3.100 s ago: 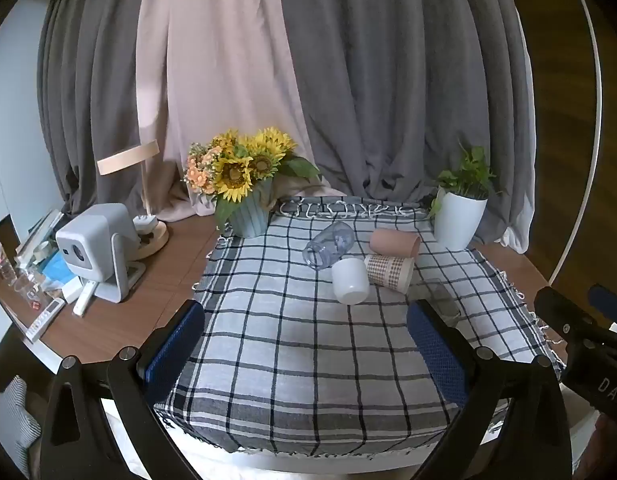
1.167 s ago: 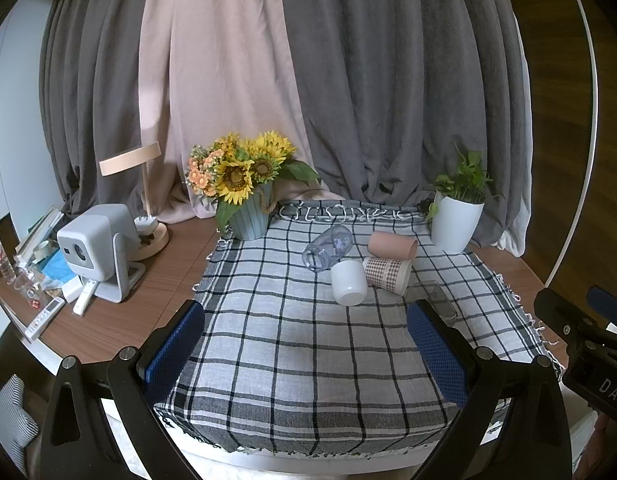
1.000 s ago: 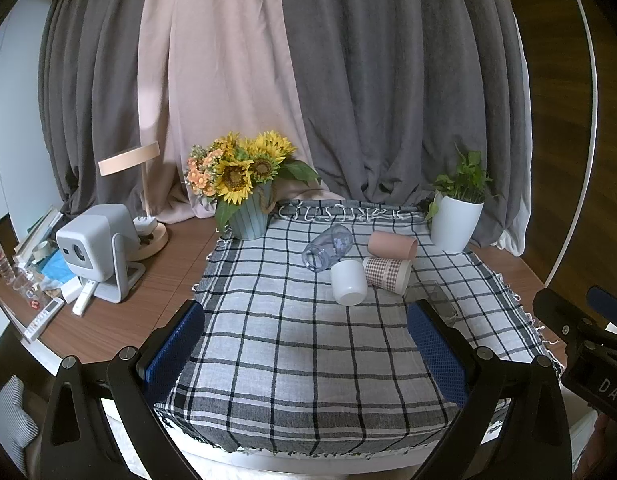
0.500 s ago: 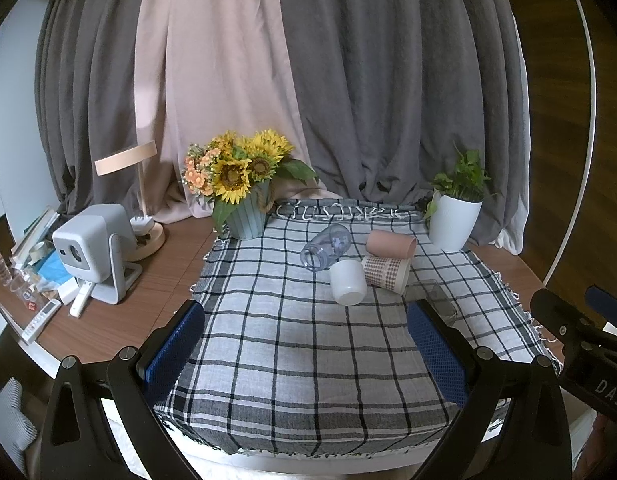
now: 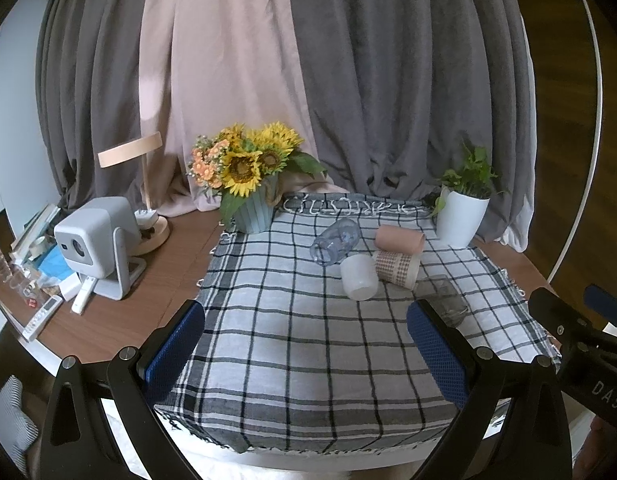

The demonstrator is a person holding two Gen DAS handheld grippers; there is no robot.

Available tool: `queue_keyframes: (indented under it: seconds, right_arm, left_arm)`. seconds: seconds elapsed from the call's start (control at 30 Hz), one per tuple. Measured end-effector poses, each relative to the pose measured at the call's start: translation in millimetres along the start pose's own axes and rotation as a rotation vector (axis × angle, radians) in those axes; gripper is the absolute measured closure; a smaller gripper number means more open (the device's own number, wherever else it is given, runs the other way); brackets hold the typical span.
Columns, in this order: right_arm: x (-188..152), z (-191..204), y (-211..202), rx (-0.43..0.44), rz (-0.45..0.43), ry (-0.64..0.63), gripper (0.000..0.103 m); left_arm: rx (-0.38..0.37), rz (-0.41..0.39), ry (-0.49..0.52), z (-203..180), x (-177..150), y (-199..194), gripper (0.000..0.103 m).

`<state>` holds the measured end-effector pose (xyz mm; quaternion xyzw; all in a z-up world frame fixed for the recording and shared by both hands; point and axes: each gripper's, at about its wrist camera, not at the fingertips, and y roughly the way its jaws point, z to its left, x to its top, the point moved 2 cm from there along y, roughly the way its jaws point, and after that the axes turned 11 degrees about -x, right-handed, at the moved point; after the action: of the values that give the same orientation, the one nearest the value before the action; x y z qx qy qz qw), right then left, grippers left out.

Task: Flip cup upside down
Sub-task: 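Move the right tool to the white frosted cup and close on it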

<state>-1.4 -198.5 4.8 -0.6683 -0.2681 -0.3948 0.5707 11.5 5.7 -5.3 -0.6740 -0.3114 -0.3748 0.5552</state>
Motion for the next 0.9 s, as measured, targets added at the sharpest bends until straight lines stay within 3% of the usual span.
queue_keyframes:
  seconds: [0.47, 0.9]
  right_arm:
    - [-1.4, 47.4, 48.0, 0.054, 0.053, -0.04, 0.011]
    - [19.9, 107.8, 166.5, 0.16, 0.125, -0.128, 0.011]
  left_arm:
    - [0.099, 0.073, -0.039, 48.9, -4.6, 47.5, 0.0]
    - [0.169, 0.182, -0.124, 83.4, -2.0, 147.3, 0.0]
